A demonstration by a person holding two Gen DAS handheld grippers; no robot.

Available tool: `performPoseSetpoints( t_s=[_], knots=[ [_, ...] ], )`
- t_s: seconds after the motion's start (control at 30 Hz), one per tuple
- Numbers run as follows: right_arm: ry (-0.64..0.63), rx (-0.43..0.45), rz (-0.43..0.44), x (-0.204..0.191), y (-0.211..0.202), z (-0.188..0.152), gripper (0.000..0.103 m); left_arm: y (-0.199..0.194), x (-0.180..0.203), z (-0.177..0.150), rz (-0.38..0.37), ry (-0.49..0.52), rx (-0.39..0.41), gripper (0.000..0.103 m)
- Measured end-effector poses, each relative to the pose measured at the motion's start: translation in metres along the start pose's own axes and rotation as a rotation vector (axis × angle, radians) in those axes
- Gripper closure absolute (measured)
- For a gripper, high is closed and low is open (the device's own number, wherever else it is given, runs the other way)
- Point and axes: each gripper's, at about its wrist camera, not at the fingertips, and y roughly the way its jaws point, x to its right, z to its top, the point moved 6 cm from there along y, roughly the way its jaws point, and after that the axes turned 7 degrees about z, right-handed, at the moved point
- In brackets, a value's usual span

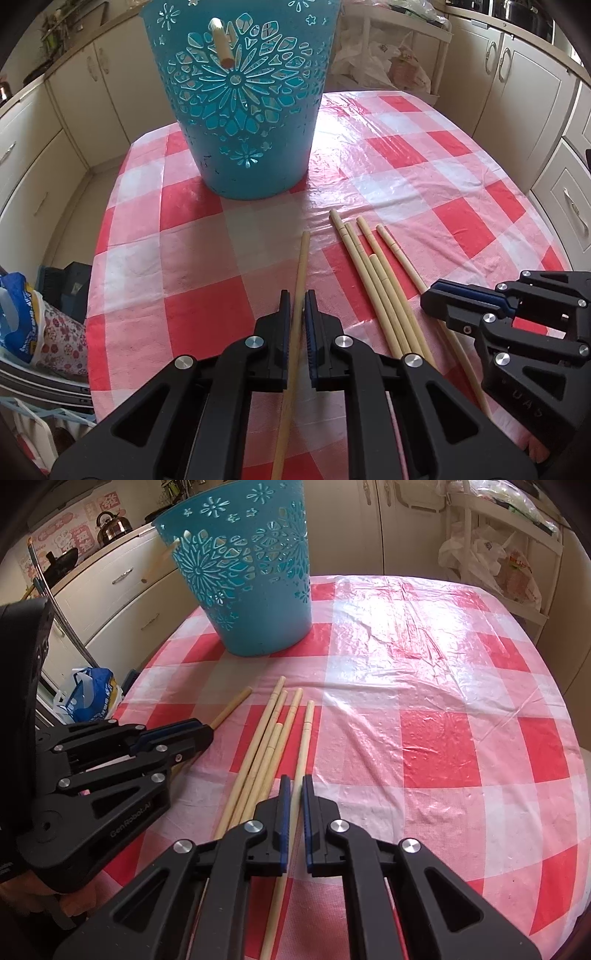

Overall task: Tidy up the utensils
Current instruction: 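Close the left gripper on a chopstick while the right gripper approaches another, then lift both held chopsticks and carry them above the teal basket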

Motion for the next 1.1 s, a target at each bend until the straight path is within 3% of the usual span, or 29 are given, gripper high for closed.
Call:
performPoseSetpoints(
  t_s=[0.3, 0.37, 0.63, 0.9, 1.1],
  knots=[
    [-0.004, -0.006, -0.006, 0.002, 0.001, 0.003, 0.097, 0.002, 0.003, 0.002, 0.011, -0.002, -0.001, 0.091],
    [-0.006, -0.009, -0.002, 0.002, 0.001, 0.003, 0.097, 0.002, 0.006, 0.002, 0.008, 0.002, 0.008, 0.097],
    [0.071, 0.073, 0.055, 0.012, -0.021, 0.011, 0.097, -0.007, 0.001, 0.002, -0.066, -0.039, 0.004, 0.099],
    [0.253, 0.194, 0.243, 0.027, -0.045, 0.023, 0.097, -0.053, -0.024, 0.015, -0.149, -0.118, 0.111, 0.099],
    [0.261, 0.210, 0.249, 0.024, -0.048, 0.026, 0.097, -0.085, -0.056, 0.037, -0.167, -0.172, 0.190, 0.099]
  ],
)
